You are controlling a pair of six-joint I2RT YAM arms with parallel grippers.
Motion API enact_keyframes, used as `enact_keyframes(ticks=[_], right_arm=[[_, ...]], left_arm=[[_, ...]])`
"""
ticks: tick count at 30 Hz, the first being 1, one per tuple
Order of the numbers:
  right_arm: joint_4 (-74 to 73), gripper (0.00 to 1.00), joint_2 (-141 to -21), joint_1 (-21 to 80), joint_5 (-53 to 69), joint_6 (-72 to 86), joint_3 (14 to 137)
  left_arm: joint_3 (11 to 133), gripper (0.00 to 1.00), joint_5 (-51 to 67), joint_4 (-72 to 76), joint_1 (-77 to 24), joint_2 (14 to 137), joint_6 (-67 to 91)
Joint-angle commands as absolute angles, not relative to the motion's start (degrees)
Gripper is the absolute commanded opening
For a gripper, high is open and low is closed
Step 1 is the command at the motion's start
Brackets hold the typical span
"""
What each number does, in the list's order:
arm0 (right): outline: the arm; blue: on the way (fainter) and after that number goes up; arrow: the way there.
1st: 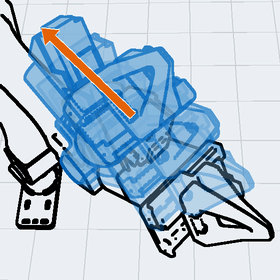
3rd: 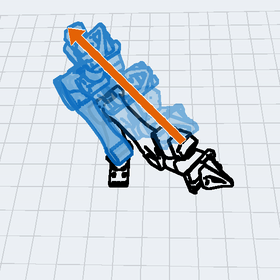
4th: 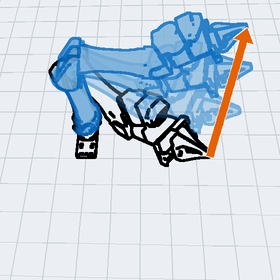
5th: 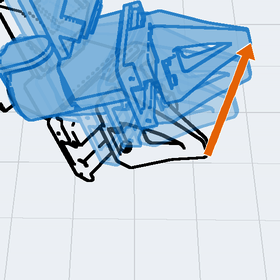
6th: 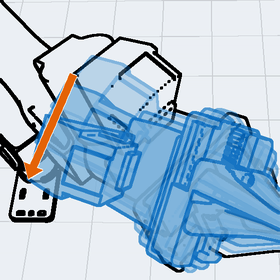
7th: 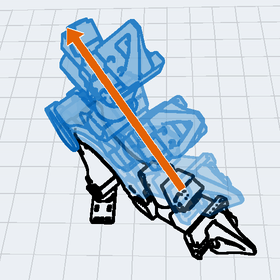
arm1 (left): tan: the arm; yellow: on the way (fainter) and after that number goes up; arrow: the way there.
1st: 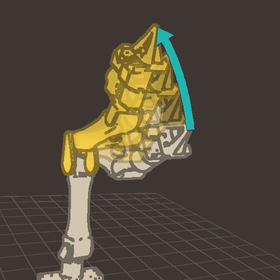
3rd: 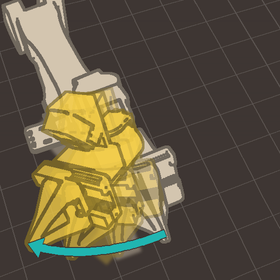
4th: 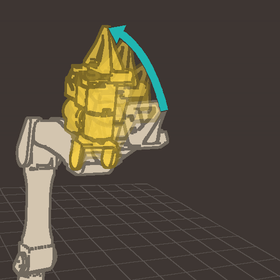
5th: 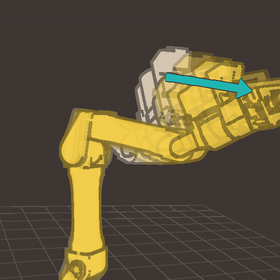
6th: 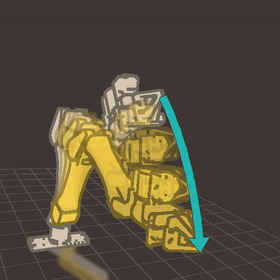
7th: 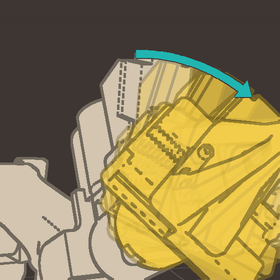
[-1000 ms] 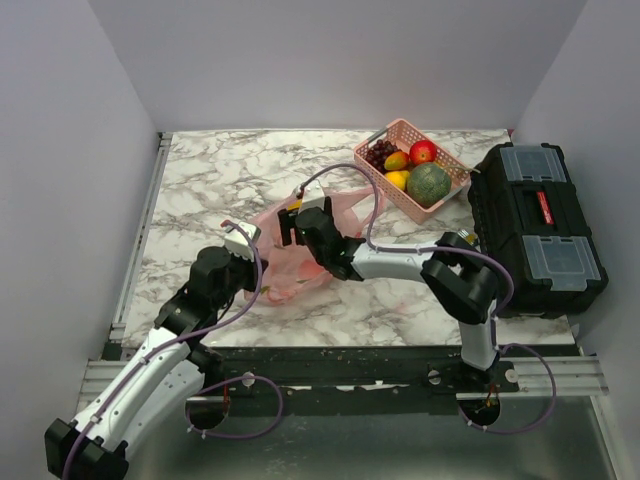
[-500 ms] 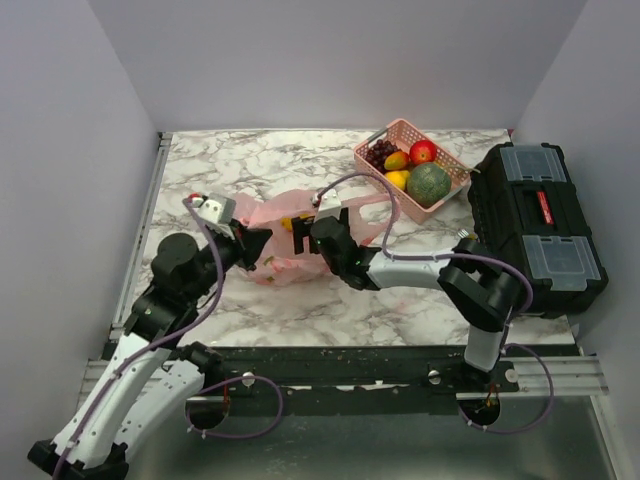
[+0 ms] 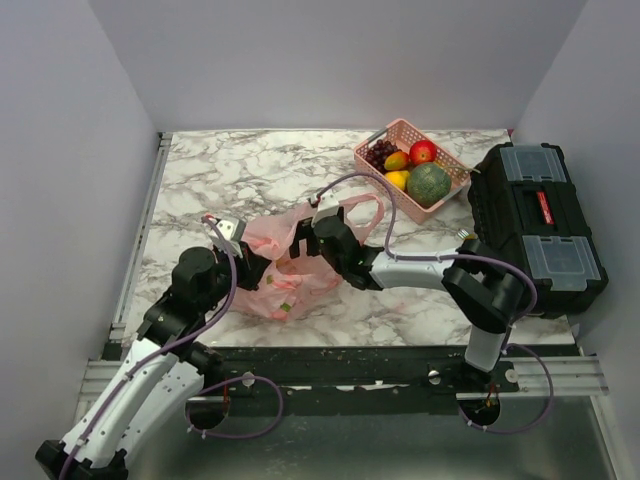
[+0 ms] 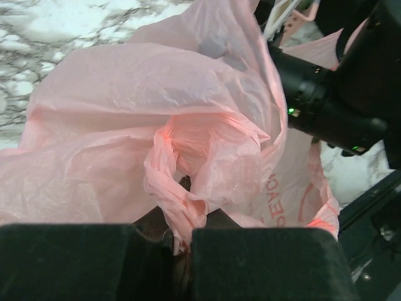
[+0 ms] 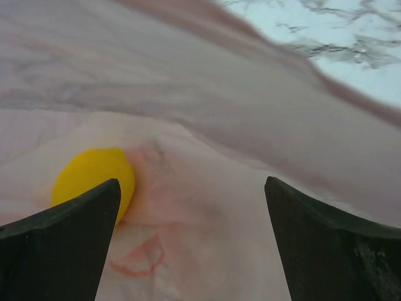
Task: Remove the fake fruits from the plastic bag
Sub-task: Adjust the plastic bag at the center of the board.
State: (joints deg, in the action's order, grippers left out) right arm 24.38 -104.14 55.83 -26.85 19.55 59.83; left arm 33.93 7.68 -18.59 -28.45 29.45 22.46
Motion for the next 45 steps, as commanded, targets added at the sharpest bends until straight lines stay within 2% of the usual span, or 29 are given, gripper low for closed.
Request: enact_keyframes(ticks=[1,5,8,11,15,21,26,31,32,33,36,38,41,45], right_arm=[[27.79,1.00,-106.09,55.92,-12.14,16.01,60.69],[30.03,1.00,-107.18,55.93,-7.03,16.43,60.26],[30.59,1.00,-107.49,55.90,-9.08,18.07,59.99],[31.51,1.00,-106.73,55.90,-13.24,20.48,58.34],[36.61,1.00,-104.51,55.91,-11.56,22.56,52.54],[41.18,1.00,-103.45,55.99,-6.41,23.40,46.99],[40.78,1.00,-104.45,56.15,-1.18,22.17,49.84],[41.30,1.00,-106.44,58.27,-2.32,22.49,53.19],[40.67,1.00,-106.71,58.65,-3.53,22.75,54.36],[40.06,1.00,-107.00,58.82,-4.40,23.16,55.23],[38.93,1.00,-107.14,58.81,-7.22,25.10,57.12],[39.20,1.00,-106.88,58.79,-7.46,25.34,57.30],[38.82,1.00,-107.08,58.80,-7.70,25.47,57.48],[38.01,1.00,-107.75,58.80,-7.46,25.56,58.01]], left_arm=[[33.23,0.00,-1.91,-24.57,-28.12,26.51,17.81],[31.23,0.00,-7.59,-27.16,-28.12,24.09,21.75],[28.87,0.00,-14.15,-30.68,-28.12,22.63,34.37],[23.77,0.00,-15.60,-30.20,-28.12,21.25,46.43],[18.25,0.00,-19.30,-28.89,-28.12,23.55,55.80],[16.96,0.00,-24.77,-29.22,-28.12,24.99,57.22],[12.70,0.00,-18.60,-20.13,-28.10,16.99,49.29],[9.99,0.00,-18.85,-20.08,-28.11,8.34,48.43],[10.40,0.05,-19.21,-21.29,-28.08,7.28,48.42],[10.98,0.15,-19.57,-22.77,-28.08,6.15,48.11],[14.22,0.49,-19.91,-26.86,-28.06,3.46,46.11],[16.68,0.62,-19.07,-28.28,-28.12,1.60,43.75],[20.42,0.70,-17.31,-27.71,-28.07,-1.74,39.74],[25.68,0.72,-14.01,-23.42,-28.10,-3.03,33.39]])
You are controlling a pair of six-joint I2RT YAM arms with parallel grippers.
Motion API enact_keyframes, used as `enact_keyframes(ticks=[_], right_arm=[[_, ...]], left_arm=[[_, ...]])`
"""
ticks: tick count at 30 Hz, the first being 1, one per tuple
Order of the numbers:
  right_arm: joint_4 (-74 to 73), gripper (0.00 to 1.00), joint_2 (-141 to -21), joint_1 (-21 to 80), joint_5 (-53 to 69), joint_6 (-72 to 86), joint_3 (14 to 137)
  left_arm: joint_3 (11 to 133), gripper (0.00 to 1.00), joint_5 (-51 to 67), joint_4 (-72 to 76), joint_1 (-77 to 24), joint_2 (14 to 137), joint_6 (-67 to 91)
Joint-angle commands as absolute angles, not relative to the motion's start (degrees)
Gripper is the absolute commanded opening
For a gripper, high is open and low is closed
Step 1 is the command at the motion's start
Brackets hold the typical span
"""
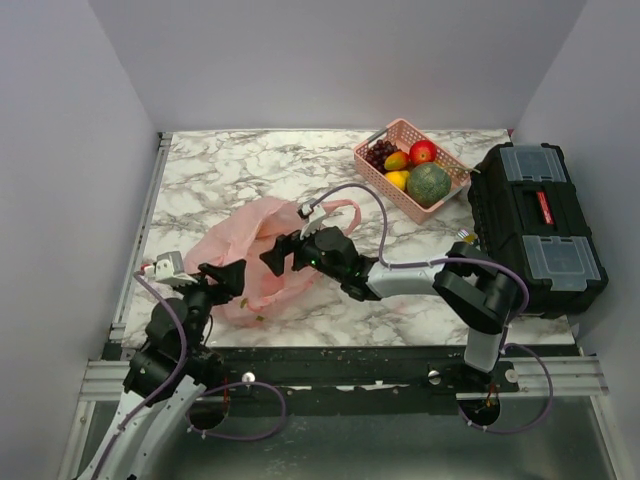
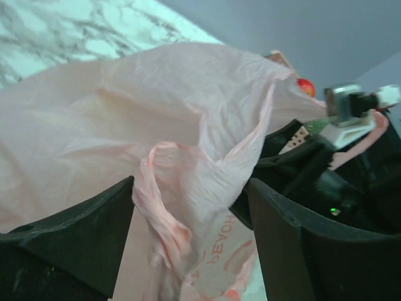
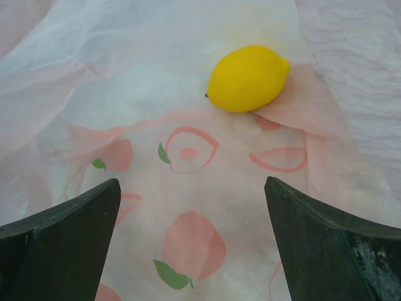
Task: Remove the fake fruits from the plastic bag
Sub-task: Adjust the plastic bag at the center of the board, then take out the fake fruit from the plastic bag.
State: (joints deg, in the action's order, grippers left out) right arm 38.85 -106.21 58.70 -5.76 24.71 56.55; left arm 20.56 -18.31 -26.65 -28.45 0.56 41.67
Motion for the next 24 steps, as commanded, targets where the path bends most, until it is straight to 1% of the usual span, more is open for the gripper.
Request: enact_keyframes(ticks=[1,3,7,10,12,13,15,16,17,18,21,24], right_arm=[[38.13,1.00,-107.93,58.76,-7.54,25.62,58.01],[37.76,1.00,-108.35,58.76,-7.79,25.45,58.49],[36.74,1.00,-108.94,58.79,-8.48,25.34,59.33],[35.98,1.00,-109.52,58.72,-8.37,25.49,59.77],[34.87,1.00,-110.18,58.72,-8.08,25.49,60.65],[34.46,1.00,-110.42,58.76,-7.98,25.51,60.93],[33.75,1.00,-110.73,58.73,-7.86,25.55,61.49],[33.10,1.00,-110.83,58.76,-7.83,25.54,61.92],[32.21,1.00,-110.92,58.71,-7.91,25.56,62.36],[31.20,1.00,-111.05,58.74,-8.21,25.58,62.98],[29.60,1.00,-110.94,58.63,-9.53,25.70,63.80],[29.28,1.00,-110.96,58.41,-9.80,26.15,64.28]], left_arm=[[27.36,0.75,-13.81,-23.10,-28.08,-1.91,32.29],[31.79,0.78,-14.27,-25.16,-28.11,2.47,31.10],[40.05,0.80,-16.56,-30.08,-28.08,11.39,24.87],[40.40,0.81,-21.56,-26.99,-28.08,17.37,16.03],[42.64,0.82,-25.42,-26.72,-27.10,25.47,13.28],[44.45,0.82,-23.85,-26.36,-25.38,29.45,12.76],[47.45,0.82,-16.14,-25.05,-18.83,37.63,16.36],[47.99,0.82,-10.35,-22.70,-14.85,40.42,17.88],[48.42,0.82,-6.99,-20.54,-12.25,44.05,19.39],[49.51,0.81,-6.69,-18.79,-10.50,46.99,20.15],[53.33,0.82,-15.17,-16.25,-8.97,59.99,22.10],[57.35,0.81,-15.18,-14.89,-6.21,70.69,25.47]])
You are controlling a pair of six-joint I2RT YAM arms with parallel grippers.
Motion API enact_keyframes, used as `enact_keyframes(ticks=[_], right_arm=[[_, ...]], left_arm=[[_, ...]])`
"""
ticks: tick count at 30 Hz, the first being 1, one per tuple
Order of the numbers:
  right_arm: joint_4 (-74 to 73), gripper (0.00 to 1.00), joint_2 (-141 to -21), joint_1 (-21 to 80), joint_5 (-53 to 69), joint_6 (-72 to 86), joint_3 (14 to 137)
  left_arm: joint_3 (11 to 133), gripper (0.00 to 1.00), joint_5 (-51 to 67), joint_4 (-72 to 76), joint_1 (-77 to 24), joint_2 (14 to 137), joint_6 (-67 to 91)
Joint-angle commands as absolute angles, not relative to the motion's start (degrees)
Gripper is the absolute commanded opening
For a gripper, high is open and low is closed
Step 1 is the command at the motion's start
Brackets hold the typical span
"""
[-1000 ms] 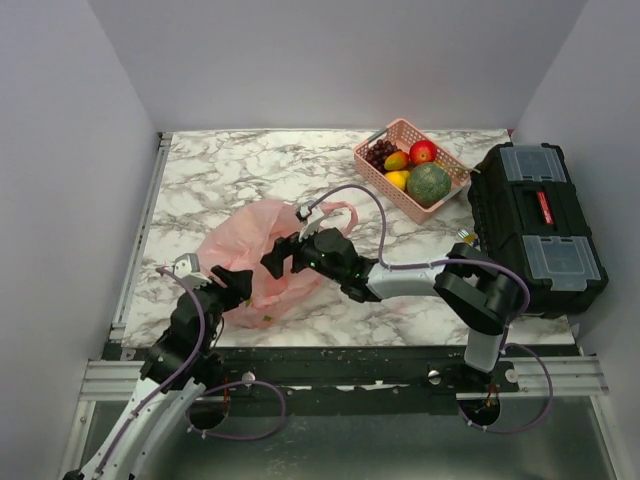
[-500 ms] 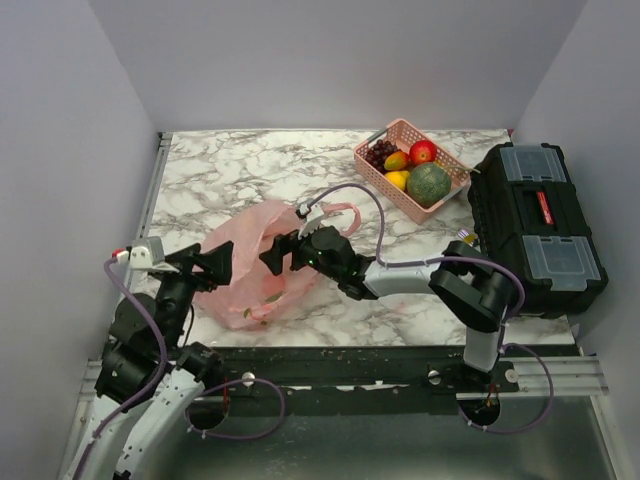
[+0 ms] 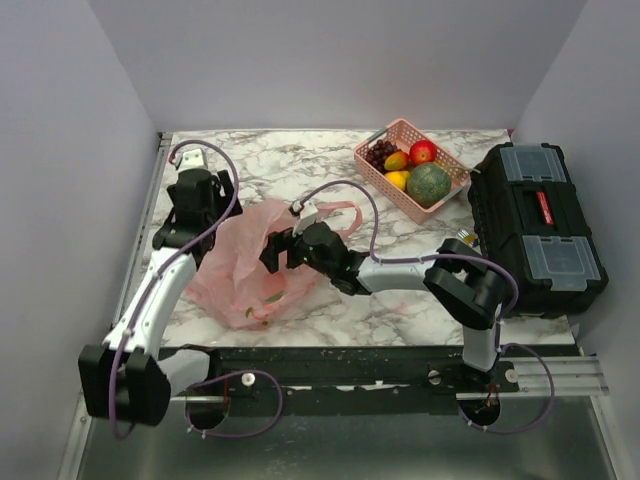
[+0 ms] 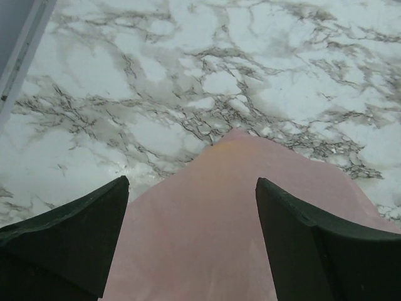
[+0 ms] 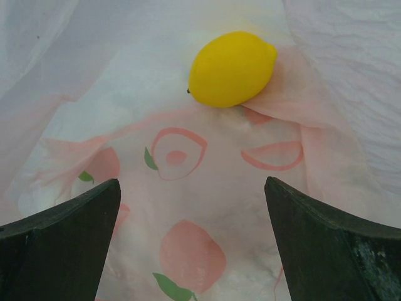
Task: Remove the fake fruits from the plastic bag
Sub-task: Take out the fake fruit from the plastic bag.
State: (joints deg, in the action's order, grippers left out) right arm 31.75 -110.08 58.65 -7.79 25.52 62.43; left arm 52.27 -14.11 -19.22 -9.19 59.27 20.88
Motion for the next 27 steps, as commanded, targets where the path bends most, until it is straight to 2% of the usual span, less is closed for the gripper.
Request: enact_keyframes(ticks=[1,3,8,13,19,27], right_arm=[[29.14,1.00,-111.13,58.34,-9.48,26.28,64.48],[28.68,1.00,-111.52,58.27,-9.30,26.60,64.81],[28.17,1.00,-112.77,58.01,-9.08,26.83,65.89],[27.21,1.00,-114.66,57.16,-9.06,27.74,67.85],[25.99,1.00,-117.67,55.69,-10.32,28.94,70.75],[25.66,1.00,-122.60,55.09,-9.74,28.37,75.86]], left_arm=[[58.57,0.79,-12.16,-14.21,-5.02,73.16,26.15],[60.82,0.76,-8.51,-11.64,-4.49,78.76,23.42],[65.04,0.75,-9.67,-12.82,-4.12,89.16,23.99],[67.58,0.61,4.95,-14.14,-3.78,96.23,29.54],[63.48,0.53,7.05,-13.67,-3.91,96.08,37.01],[56.45,0.52,14.89,-8.56,-5.42,92.42,43.94]])
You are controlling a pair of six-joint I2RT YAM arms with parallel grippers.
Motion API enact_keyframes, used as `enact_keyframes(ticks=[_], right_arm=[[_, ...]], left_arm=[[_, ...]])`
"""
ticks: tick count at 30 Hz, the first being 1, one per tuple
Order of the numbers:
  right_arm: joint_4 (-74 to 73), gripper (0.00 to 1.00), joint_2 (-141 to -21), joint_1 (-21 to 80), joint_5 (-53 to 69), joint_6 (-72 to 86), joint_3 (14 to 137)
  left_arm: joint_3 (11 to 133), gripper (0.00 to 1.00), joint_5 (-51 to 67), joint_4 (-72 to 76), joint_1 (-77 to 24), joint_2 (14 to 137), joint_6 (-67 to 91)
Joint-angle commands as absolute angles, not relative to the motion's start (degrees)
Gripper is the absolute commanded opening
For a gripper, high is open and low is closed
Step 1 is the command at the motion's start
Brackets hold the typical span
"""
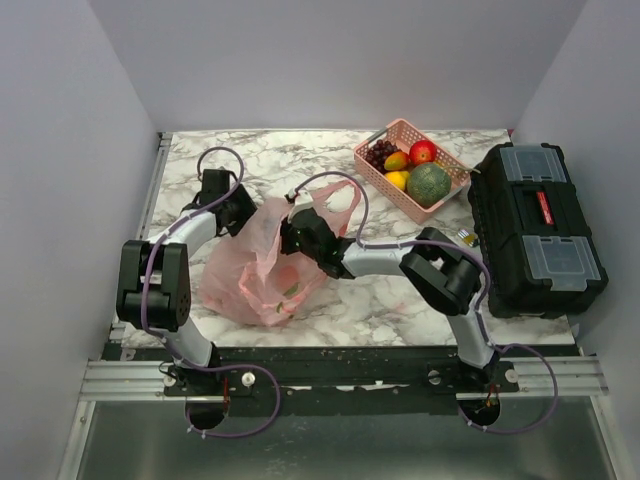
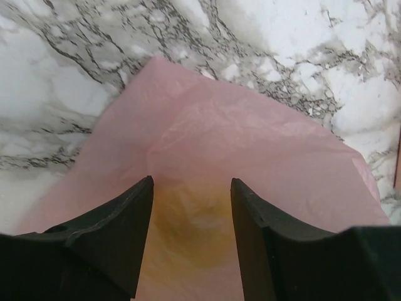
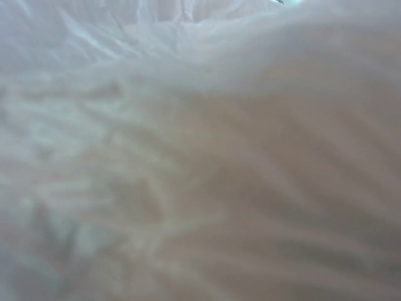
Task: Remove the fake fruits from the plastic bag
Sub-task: Take out the fake fruit from the plastic bag.
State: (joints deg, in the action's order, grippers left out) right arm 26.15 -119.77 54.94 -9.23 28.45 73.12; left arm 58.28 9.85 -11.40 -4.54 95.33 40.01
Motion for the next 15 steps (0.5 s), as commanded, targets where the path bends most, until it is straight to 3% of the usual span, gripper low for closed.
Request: enact_keyframes(ticks=[1,15], right_arm=[[25.51,1.00,-123.05,55.05,-9.83,28.19,76.41],[23.16,0.92,-129.86,55.15,-11.14,25.25,81.88]], left_arm=[[56.23,0.52,15.16,-8.41,-5.60,92.25,44.01],[55.36,0.51,17.01,-6.98,-6.37,92.27,46.20]])
